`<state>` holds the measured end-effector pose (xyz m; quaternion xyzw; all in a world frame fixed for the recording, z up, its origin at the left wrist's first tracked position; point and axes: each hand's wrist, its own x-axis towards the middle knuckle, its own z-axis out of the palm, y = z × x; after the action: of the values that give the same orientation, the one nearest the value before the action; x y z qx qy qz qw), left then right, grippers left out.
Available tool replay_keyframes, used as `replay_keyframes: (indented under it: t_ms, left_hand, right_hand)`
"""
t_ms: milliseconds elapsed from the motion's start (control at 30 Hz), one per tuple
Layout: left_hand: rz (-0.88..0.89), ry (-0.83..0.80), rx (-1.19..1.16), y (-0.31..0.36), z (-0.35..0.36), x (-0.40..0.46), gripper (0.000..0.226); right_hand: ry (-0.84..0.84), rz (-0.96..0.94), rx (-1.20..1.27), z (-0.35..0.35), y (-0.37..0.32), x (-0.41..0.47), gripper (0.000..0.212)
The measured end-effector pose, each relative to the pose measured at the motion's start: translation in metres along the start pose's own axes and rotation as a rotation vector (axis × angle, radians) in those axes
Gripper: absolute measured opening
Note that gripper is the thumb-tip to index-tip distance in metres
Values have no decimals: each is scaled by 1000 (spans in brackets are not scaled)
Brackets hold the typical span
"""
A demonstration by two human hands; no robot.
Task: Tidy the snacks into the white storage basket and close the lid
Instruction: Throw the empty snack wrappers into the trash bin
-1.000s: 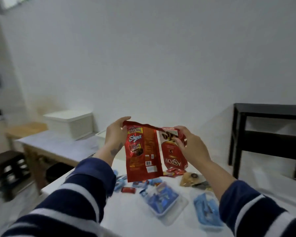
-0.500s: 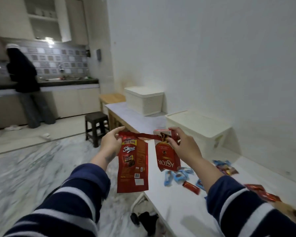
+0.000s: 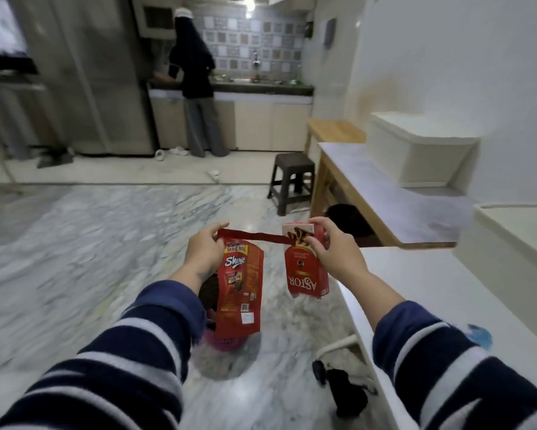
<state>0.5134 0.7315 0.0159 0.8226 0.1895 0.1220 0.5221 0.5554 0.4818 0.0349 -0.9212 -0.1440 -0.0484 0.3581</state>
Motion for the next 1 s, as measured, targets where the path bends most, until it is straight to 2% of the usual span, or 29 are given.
replay_keyframes:
  t_ms: [133,467,733,1000]
  left_hand:
    - [-44,23,9,-42,-18,63,40]
    - [-248,-46,-57,-135,-26,199,37]
    - [-362,-47,-32,-210,6,289,34]
    - [-407,11,186,-331,65,353,39]
  right_hand:
    - [-61,-11,-31,65,-13,61,34]
    - [-212,135,-11,206,-8,172,34]
    - [-326,258,-9,300,43,252,35]
    - [-351,383,1,427,121,293,38]
